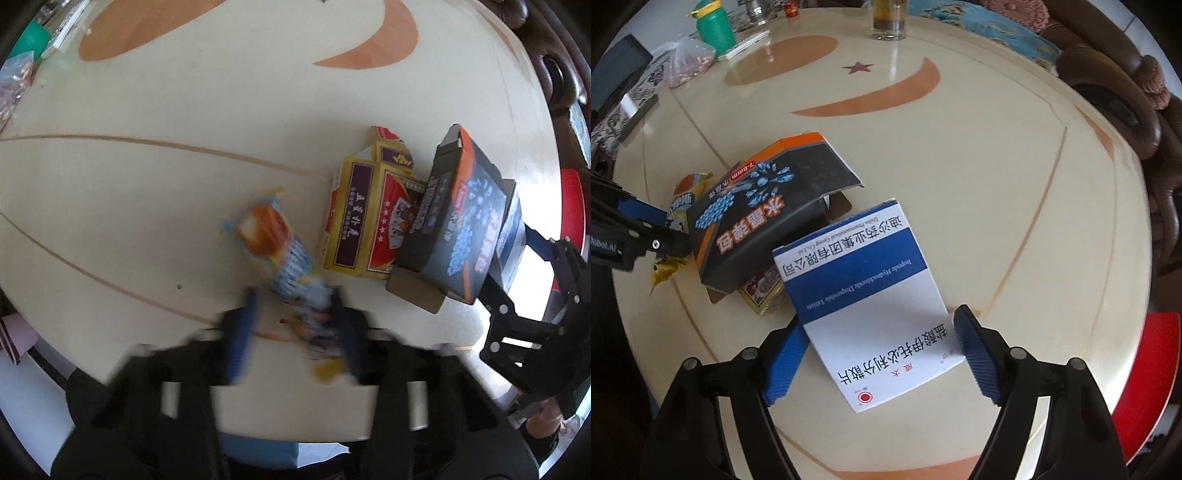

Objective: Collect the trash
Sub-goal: 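Grasp the snack packet with the left gripper while the right gripper grasps the blue-white medicine box, then carry the snack packet and medicine box with both grippers over the pink bin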

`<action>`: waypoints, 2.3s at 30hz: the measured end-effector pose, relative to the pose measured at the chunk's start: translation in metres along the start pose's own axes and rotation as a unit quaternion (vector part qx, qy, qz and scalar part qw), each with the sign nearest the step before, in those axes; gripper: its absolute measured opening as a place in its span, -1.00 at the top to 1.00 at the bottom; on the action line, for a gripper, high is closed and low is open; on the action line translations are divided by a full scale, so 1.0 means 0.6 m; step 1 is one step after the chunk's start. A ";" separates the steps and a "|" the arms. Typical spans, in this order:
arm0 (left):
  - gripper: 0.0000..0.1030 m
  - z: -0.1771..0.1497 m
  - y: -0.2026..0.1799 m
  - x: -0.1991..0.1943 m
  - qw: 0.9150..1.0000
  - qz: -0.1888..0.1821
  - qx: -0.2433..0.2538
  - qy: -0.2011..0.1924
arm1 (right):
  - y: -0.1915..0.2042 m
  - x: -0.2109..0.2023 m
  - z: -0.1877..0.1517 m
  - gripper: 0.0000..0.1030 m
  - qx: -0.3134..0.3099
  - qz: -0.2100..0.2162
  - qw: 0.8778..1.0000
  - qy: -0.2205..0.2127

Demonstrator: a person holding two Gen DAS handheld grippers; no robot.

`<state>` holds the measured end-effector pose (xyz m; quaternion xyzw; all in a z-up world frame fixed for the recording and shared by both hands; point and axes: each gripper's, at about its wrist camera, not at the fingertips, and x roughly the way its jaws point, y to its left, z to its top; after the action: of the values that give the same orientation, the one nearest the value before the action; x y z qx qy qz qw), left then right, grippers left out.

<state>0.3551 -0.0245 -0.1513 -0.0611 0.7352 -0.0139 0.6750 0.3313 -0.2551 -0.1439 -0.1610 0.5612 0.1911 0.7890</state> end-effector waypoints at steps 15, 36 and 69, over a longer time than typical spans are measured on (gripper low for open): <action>0.56 -0.021 -0.032 -0.005 0.997 0.007 0.073 -0.029 | -0.011 -0.034 -0.047 -0.27 0.101 -0.017 0.995 -0.011; 0.57 -0.124 -0.070 -0.022 0.978 0.023 0.162 -0.128 | 0.034 -0.098 -0.083 -0.22 0.139 -0.053 0.988 -0.049; 0.57 -0.335 -0.037 -0.208 0.935 0.024 0.279 -0.216 | 0.237 -0.346 -0.175 -0.22 0.087 -0.105 0.983 -0.126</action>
<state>0.1669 -0.0452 -0.0077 0.1463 0.5392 -0.1886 0.8076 0.1143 -0.2048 0.0139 -0.1237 0.4516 0.0766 0.8803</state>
